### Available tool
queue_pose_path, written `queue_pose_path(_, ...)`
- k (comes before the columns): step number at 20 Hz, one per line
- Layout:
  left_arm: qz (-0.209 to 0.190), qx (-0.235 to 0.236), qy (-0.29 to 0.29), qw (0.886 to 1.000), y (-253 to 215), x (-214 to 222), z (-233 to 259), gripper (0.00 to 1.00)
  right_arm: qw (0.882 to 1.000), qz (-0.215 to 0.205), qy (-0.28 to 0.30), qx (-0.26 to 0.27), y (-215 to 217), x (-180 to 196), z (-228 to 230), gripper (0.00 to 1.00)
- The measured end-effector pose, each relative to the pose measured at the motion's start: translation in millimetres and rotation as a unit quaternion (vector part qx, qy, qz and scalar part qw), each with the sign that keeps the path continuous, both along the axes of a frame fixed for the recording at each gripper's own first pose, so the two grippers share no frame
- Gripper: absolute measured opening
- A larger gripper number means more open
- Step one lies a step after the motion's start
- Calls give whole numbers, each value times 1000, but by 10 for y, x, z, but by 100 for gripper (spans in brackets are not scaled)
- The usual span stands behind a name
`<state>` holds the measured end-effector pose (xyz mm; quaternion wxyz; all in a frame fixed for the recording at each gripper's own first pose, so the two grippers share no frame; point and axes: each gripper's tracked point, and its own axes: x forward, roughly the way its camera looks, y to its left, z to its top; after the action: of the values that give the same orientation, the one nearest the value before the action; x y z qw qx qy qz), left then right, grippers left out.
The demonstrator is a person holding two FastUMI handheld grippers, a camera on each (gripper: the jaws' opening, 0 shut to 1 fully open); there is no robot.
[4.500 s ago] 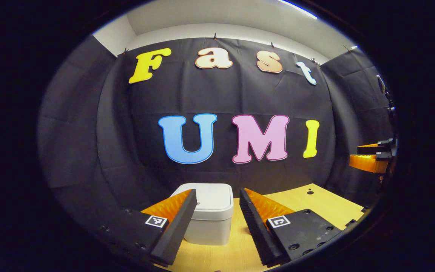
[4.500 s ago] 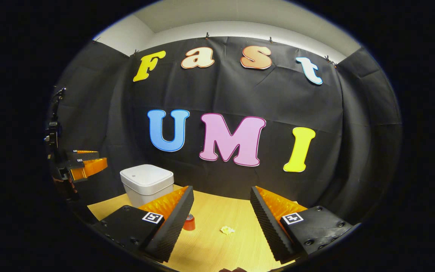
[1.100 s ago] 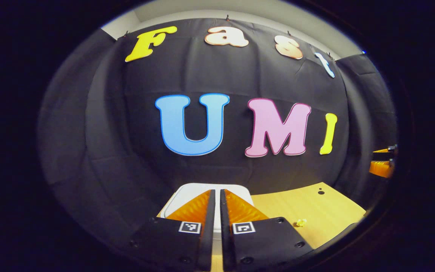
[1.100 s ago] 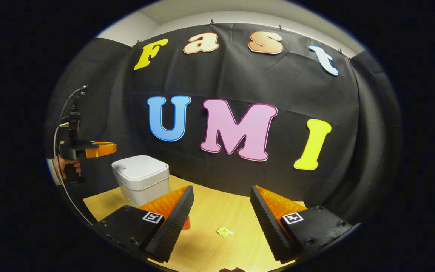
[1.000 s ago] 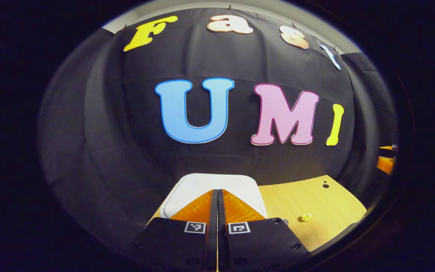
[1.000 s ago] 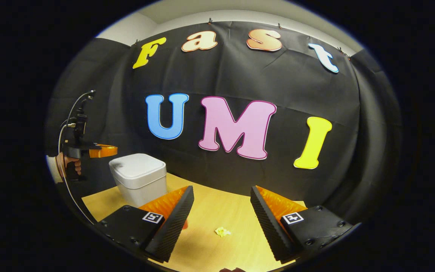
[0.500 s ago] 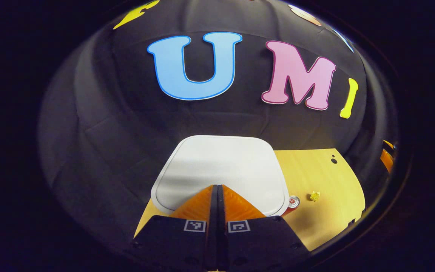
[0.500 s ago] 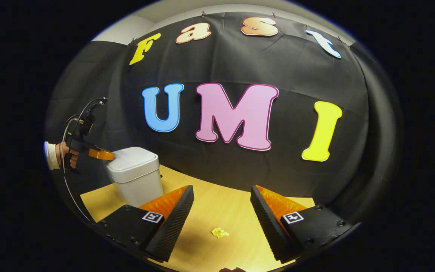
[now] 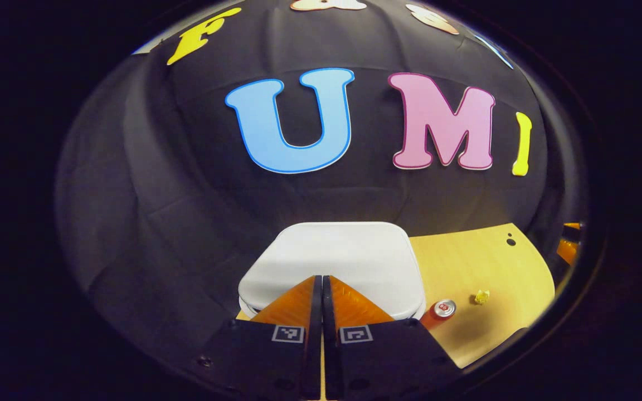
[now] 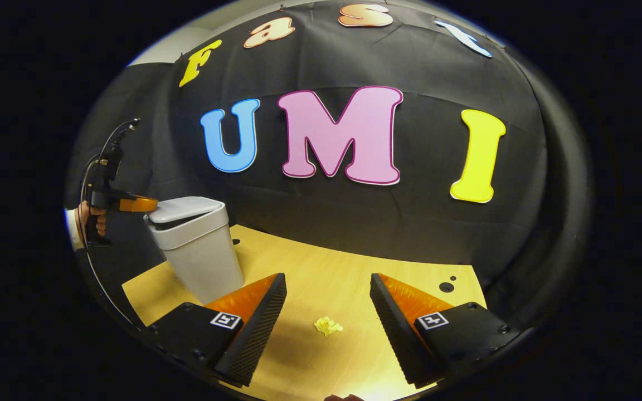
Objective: Press the lid of the desktop garbage bin to open it, pick up the crumpled paper on the desktop and throw it into the bin, then pick up the pop can on the desktop and drop it into the bin, and finally close the garbage bin lid.
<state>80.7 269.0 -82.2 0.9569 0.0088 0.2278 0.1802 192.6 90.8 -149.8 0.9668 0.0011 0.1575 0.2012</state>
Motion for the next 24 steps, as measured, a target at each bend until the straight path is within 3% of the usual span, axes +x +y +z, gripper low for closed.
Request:
queue_pose_path(6, -49, 20, -51, 997, -132, -144, 488, 11, 999, -27, 1, -16, 17, -33, 23, 98)
queue_pose_path(11, -71, 20, -94, 993, -278, -584, 913, 22, 998, -32, 41, -35, 124, 94, -268, 98)
queue_pose_path(15, -64, 41, -115, 990, -310, -999, 1155, 41, 994, -19, 92, -47, 290, 280, -660, 98)
queue_pose_path(16, -61, 42, -114, 991, -305, -1094, 1165, 65, 993, -13, 109, -49, 348, 333, -780, 98)
queue_pose_path(18, -47, 43, -115, 991, -289, -1282, 1159, 86, 988, -7, 142, -62, 455, 471, -1099, 98)
queue_pose_path(20, -13, 52, -125, 991, -144, -1415, 1183, 100, 980, -7, 183, -76, 486, 537, -1405, 98)
queue_pose_path(24, 13, 39, -123, 992, -133, -1733, 1106, 99, 963, -19, 243, -118, 495, 660, -2067, 99)
